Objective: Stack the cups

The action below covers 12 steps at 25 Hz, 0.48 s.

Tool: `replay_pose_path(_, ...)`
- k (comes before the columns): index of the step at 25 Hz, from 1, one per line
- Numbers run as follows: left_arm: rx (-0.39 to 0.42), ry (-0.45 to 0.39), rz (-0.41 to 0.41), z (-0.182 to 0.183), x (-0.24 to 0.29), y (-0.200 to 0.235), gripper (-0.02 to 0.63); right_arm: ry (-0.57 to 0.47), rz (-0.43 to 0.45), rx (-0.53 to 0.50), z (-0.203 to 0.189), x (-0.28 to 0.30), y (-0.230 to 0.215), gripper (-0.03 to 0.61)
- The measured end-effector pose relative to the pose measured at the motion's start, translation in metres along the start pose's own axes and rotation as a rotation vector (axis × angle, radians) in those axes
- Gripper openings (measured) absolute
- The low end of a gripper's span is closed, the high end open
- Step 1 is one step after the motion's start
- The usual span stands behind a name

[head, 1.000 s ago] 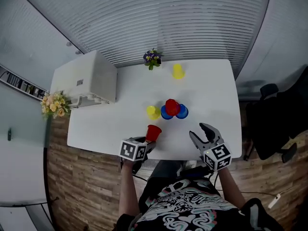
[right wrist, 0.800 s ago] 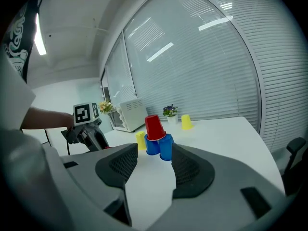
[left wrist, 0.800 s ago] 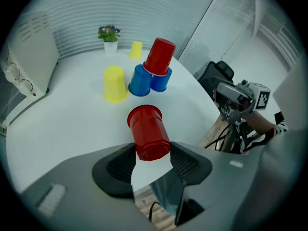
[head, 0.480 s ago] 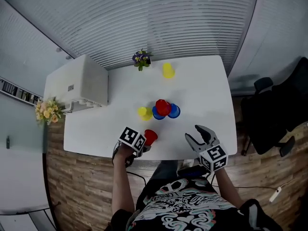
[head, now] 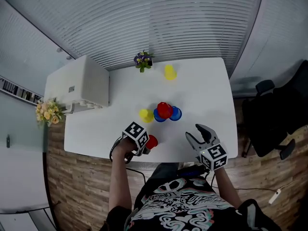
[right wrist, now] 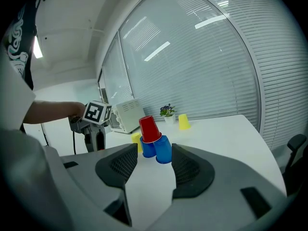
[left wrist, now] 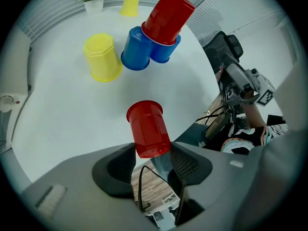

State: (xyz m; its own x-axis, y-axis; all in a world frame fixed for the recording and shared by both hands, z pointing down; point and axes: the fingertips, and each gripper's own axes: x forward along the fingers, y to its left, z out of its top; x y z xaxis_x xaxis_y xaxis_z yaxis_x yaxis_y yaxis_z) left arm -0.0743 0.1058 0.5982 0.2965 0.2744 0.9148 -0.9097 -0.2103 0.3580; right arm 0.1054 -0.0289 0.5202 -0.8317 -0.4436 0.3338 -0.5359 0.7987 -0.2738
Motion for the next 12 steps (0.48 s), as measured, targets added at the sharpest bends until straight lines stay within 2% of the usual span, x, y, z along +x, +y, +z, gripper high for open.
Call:
replay_pose_path(6,0.019,0.033,0.002,0.015,-0.002,0.000,0.225,-0.021,-0.019,0.029,0.001,0.005,-0.005,0.222)
replay_pose_path(12,0.017,-0.063,0.004,0.035,-0.003,-0.003,0.225,-0.039,-0.058,0.054,0.006,0.000,-0.018,0.222)
